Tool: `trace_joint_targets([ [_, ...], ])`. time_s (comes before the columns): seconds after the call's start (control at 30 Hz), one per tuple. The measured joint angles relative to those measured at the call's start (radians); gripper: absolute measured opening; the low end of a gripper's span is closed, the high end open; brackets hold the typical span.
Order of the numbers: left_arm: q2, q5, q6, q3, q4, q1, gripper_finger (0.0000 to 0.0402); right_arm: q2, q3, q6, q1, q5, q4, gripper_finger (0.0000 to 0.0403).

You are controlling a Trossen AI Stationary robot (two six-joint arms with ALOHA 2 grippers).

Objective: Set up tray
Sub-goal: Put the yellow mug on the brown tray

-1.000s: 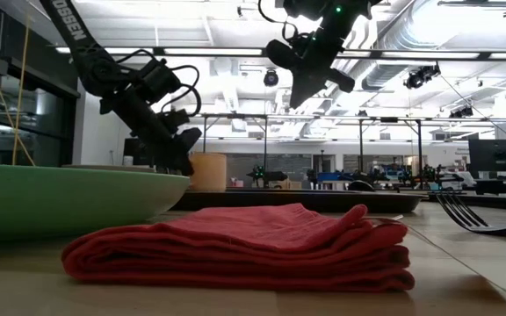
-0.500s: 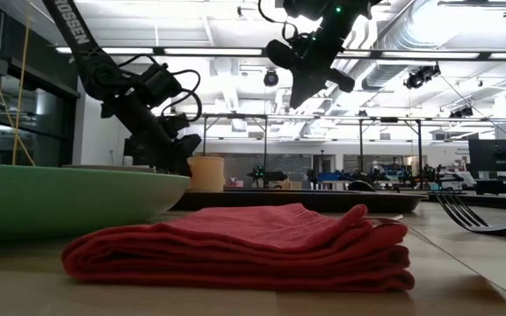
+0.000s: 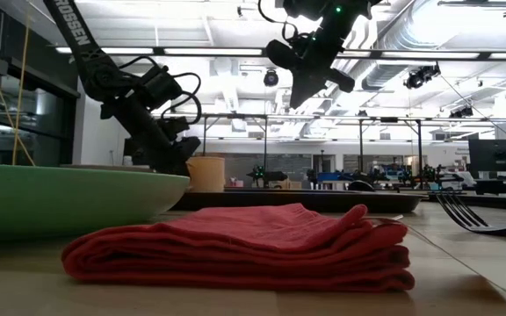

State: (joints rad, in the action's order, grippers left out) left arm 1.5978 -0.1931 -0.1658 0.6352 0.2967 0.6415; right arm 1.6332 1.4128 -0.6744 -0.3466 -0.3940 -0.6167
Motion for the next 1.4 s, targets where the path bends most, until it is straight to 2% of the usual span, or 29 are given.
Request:
trace_joint_targets([
  [0.43, 0.0, 0.0, 0.0, 0.0, 0.015, 0.0, 0.0131, 0.0, 0.0, 0.002, 0.0, -0.008, 0.0, 0.0],
  [0.97, -0.001, -0.001, 0.0, 0.0, 0.015, 0.0, 0.0129, 0.0, 0.0, 0.002, 0.0, -0.014, -0.001, 0.0],
  [1.4, -0.072, 0.0, 0.003, -0.001, -0.025, 0.0, 0.0129, 0.0, 0.0, 0.003, 0.0, -0.016, -0.001, 0.0],
])
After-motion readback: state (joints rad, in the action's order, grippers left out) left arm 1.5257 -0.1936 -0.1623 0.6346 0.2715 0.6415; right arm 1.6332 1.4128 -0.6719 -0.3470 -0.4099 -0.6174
